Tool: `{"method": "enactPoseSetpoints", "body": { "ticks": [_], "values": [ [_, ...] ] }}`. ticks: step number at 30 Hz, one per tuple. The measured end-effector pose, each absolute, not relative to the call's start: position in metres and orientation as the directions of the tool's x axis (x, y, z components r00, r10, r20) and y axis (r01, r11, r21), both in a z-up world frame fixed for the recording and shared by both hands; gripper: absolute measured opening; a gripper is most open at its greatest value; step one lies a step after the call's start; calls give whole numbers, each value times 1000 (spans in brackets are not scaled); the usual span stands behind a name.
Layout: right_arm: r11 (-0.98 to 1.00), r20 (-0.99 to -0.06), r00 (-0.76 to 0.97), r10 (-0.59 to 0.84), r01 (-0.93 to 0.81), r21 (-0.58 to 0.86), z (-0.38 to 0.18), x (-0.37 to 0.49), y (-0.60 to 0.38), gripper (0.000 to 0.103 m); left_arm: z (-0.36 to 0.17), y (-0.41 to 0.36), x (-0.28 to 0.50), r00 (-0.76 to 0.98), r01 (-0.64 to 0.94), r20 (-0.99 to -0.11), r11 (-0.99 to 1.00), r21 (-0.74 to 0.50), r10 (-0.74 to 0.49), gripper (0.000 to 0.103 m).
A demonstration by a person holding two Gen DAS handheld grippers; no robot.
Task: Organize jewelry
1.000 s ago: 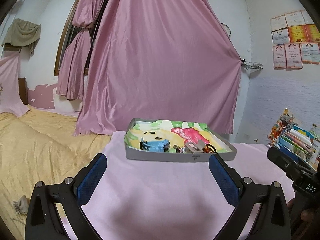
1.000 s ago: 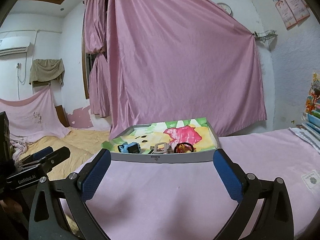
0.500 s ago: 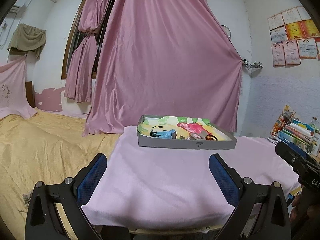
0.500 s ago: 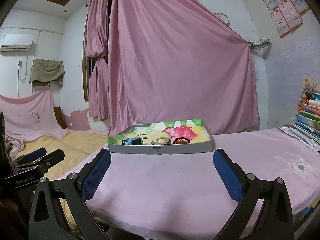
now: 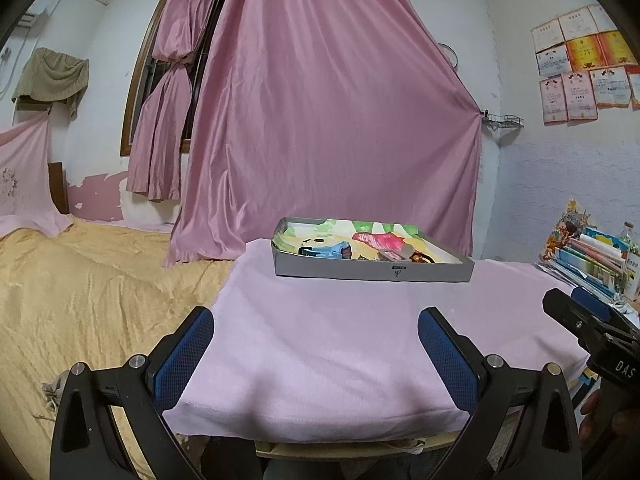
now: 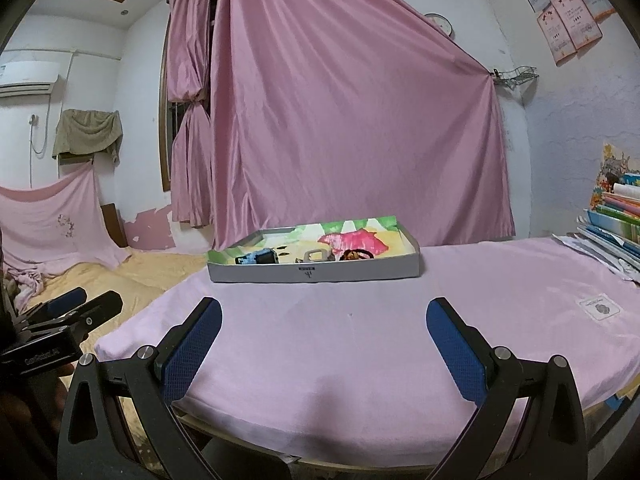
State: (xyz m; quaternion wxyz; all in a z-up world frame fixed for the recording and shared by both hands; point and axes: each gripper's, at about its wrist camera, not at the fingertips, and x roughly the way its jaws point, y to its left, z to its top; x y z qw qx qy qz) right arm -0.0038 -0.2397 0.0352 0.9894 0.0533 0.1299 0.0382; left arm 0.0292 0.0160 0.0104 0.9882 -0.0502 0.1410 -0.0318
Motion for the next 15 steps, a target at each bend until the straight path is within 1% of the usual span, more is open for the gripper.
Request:
{"method": "enactPoseSetpoints", "body": {
  "ticks": [15],
  "values": [
    [991, -275, 957, 91, -60, 117, 32, 6, -233, 101, 4, 16, 35, 950, 52, -300, 992, -114, -85, 103]
  ]
}}
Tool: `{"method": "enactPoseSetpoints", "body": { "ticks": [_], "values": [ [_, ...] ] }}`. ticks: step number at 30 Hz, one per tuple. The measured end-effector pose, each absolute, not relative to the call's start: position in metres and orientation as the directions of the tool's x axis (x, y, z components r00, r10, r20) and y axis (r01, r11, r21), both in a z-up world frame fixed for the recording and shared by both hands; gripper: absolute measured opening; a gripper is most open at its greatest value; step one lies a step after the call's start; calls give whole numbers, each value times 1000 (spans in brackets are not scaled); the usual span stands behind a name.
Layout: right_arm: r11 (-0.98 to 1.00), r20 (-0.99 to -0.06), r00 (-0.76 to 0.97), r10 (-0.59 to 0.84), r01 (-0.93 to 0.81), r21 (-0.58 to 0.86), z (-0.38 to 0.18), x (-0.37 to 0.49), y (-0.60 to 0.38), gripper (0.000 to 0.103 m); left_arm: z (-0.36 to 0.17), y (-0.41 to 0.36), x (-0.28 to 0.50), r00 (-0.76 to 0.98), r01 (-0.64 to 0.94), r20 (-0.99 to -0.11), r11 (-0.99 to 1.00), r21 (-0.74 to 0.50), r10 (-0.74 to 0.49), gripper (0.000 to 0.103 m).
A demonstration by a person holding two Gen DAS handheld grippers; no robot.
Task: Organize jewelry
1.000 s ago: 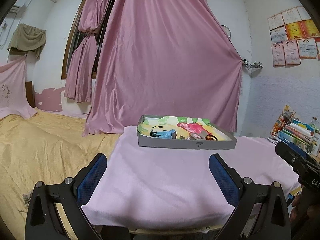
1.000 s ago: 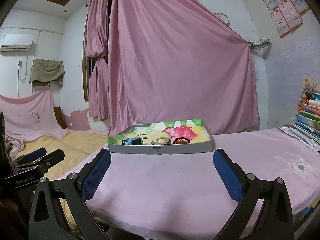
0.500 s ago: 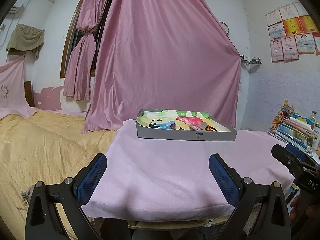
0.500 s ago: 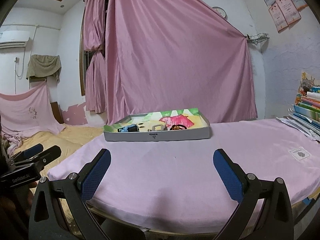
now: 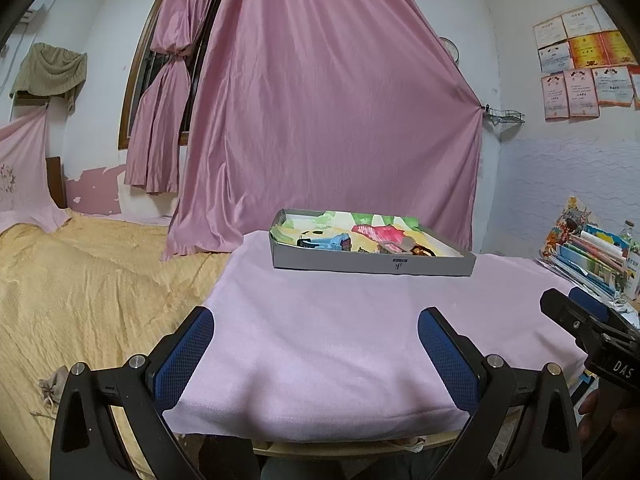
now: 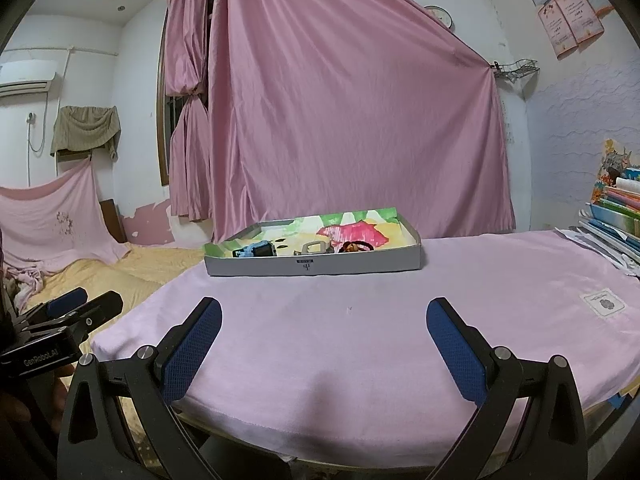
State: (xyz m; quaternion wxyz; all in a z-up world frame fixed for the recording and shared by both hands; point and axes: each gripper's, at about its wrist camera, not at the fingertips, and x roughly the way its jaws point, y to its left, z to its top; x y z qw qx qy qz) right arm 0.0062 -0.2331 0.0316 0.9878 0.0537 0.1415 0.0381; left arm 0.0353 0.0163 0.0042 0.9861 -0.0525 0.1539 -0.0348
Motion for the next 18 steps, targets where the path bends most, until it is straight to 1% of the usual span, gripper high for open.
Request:
{"method": "enactPoseSetpoints", "body": {
  "ticks": [18],
  "values": [
    [991, -270, 959, 86, -56, 118, 32, 7, -231, 101, 4, 16, 36, 950, 53, -300, 992, -114, -85, 103]
  ]
}}
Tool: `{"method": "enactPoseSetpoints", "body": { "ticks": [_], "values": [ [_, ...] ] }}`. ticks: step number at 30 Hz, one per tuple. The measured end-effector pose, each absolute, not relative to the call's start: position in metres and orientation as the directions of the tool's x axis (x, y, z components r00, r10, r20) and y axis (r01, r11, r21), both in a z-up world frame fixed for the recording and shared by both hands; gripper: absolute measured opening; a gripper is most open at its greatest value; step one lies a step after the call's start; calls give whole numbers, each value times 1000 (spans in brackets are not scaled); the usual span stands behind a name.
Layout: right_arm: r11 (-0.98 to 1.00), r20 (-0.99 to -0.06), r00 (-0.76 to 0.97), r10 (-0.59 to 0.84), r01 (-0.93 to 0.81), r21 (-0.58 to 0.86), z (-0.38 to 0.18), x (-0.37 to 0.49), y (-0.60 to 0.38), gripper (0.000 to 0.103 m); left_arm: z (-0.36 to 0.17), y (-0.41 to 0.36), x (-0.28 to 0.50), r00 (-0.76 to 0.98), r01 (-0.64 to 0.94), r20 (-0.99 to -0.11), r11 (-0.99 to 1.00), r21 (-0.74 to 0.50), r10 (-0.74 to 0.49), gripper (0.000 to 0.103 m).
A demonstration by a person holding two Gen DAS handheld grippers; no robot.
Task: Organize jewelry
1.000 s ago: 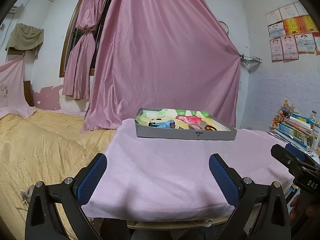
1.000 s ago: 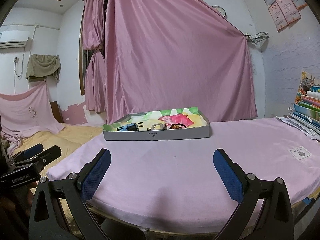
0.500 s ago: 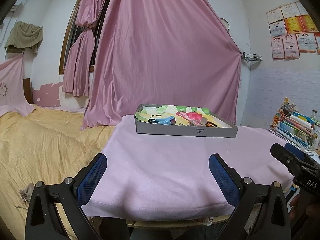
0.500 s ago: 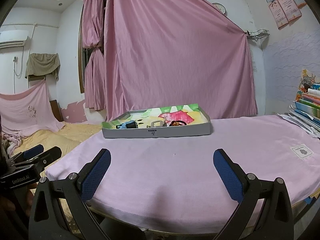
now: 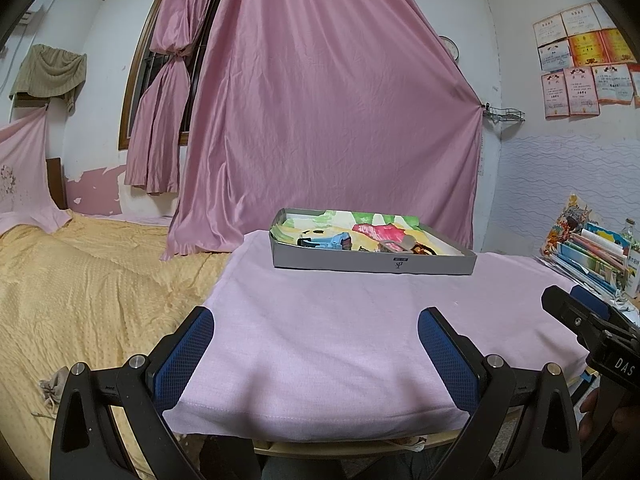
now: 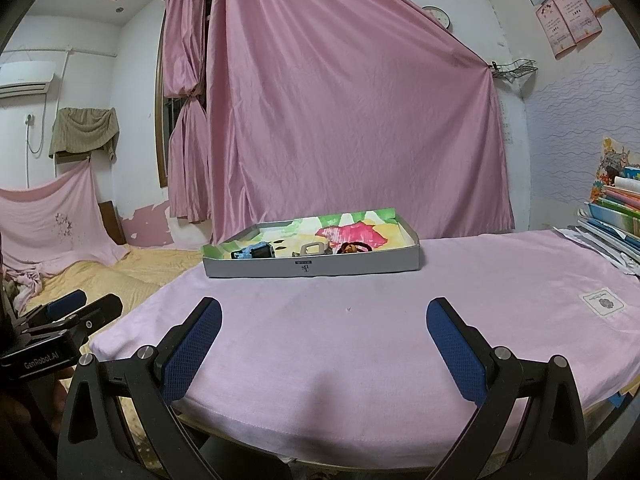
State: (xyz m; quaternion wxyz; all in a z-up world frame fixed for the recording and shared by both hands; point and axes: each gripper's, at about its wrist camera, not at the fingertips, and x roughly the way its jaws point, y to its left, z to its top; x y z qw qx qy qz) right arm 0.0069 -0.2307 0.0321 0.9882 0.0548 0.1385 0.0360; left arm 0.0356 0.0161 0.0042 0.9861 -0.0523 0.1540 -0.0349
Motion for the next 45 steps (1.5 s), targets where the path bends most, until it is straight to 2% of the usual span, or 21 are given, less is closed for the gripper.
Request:
{"method": "enactPoseSetpoints", "body": {
  "ticks": [45],
  "values": [
    [990, -257, 963, 84, -51, 131, 34, 3, -232, 101, 4, 18, 36, 951, 54, -297, 992, -111, -85, 103]
  ]
}}
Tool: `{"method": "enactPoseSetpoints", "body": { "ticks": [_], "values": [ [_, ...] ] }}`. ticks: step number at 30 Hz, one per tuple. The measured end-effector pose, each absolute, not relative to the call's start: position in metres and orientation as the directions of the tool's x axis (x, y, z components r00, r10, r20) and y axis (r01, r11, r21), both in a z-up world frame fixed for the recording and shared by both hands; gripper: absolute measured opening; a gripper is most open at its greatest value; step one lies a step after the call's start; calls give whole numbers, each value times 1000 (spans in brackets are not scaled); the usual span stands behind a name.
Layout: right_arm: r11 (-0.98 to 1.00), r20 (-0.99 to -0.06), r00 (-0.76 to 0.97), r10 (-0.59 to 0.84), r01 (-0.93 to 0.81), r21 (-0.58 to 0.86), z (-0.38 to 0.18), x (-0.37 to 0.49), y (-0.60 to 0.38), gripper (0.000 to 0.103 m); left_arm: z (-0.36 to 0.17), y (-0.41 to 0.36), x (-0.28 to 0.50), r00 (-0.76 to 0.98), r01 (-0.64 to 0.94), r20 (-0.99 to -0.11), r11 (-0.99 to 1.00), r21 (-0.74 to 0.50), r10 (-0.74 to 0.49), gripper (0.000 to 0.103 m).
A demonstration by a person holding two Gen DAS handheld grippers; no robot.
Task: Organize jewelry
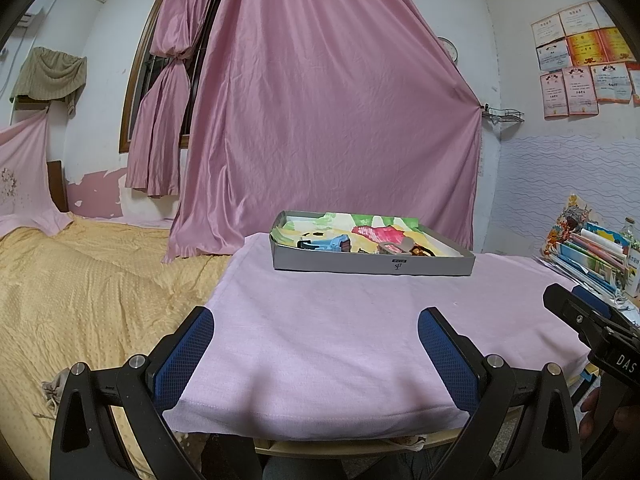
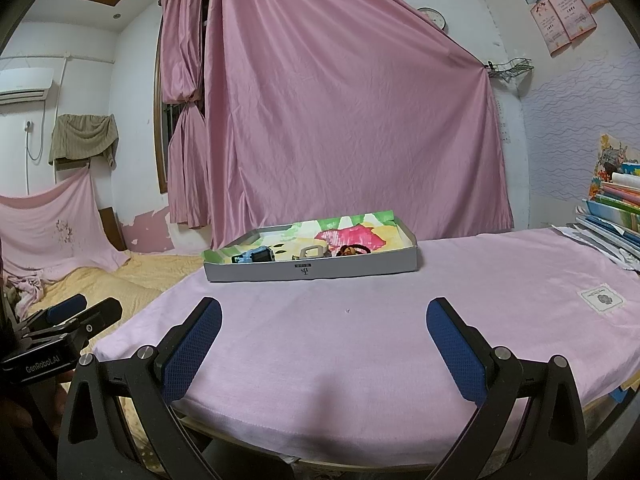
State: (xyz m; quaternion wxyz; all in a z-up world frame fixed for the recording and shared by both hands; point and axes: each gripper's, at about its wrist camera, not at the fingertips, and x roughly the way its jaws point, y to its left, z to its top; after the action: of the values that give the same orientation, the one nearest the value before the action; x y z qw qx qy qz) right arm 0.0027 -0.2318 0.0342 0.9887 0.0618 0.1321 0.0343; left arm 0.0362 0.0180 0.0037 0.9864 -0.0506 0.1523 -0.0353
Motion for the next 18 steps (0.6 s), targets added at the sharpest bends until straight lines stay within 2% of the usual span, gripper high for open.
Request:
{"method": "enactPoseSetpoints", "body": {
  "ticks": [18],
  "values": [
    [989, -262, 961, 87, -52, 136, 34, 1, -231, 101, 3, 18, 36, 951, 54, -298, 992, -110, -85, 103]
  ]
}}
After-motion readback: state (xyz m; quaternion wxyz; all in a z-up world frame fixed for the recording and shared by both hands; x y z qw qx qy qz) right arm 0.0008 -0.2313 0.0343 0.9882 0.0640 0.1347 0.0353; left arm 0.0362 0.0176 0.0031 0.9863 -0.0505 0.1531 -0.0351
